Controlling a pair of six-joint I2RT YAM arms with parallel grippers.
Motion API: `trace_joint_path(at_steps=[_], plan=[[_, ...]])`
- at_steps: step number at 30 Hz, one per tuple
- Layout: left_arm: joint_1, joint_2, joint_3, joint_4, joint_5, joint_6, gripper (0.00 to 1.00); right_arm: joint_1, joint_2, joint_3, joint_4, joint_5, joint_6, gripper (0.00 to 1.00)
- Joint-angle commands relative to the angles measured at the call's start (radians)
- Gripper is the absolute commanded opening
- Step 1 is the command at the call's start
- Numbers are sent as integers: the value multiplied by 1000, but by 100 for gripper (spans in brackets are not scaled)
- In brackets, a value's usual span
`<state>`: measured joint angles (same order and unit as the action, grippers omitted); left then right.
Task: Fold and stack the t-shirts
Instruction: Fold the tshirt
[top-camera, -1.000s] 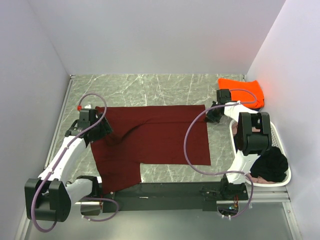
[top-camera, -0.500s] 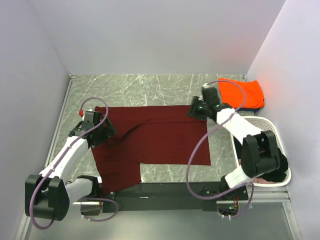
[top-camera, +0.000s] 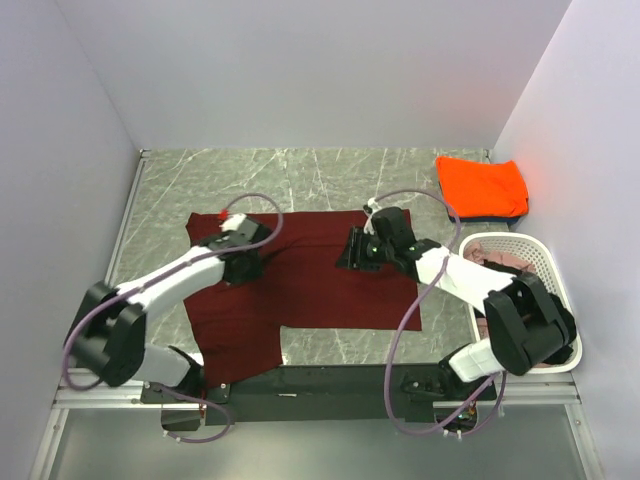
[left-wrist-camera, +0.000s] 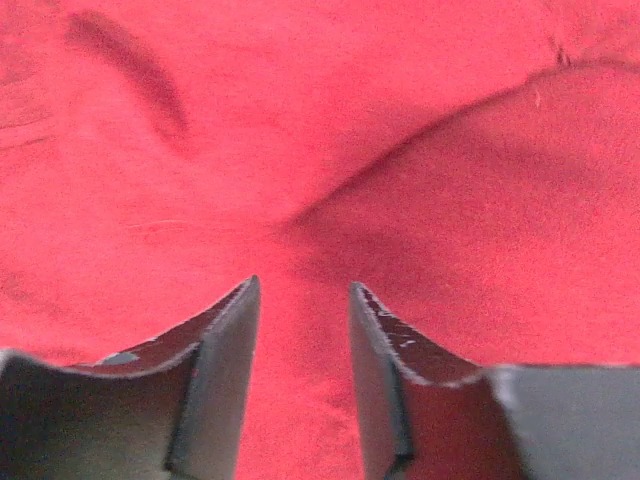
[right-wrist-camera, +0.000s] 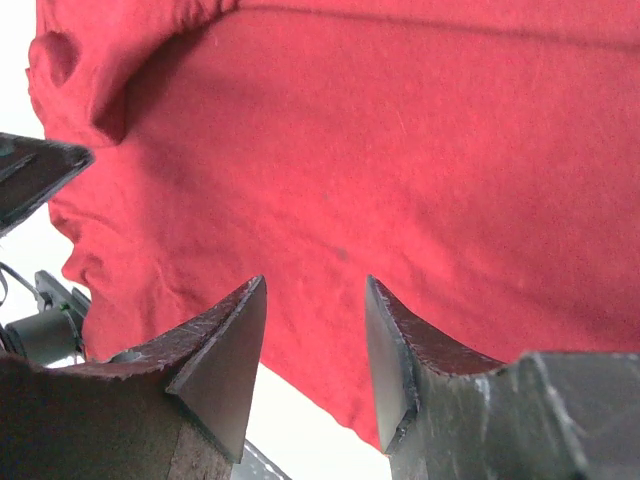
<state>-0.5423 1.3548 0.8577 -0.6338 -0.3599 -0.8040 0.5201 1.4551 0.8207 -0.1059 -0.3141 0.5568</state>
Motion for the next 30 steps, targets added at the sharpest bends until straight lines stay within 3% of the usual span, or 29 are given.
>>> trace_joint_path(at_steps=[1,5,7,12,23,26,30], plan=[[-70,87,76,-55,-125,-17,45,1,-87,-48,61,0,8,51],[-96,233,161,-87,-180,6,31,1,-145,-84,35,13,-6,51],[-96,265,188,-83,-186,22,29,1,-173,-107,29,26,-9,51],[-94,375,283,-113,-353,83,29,1,-206,-144,18,35,-14,51],[40,595,543,-40,-496,353,38,1,-246,-155,-31,79,-34,50],[80,635,596,-14,-478,416,44,3,-257,-164,-46,84,-40,50],[107,635,626,26,-464,480,60,1,-275,-183,-58,86,-38,50]])
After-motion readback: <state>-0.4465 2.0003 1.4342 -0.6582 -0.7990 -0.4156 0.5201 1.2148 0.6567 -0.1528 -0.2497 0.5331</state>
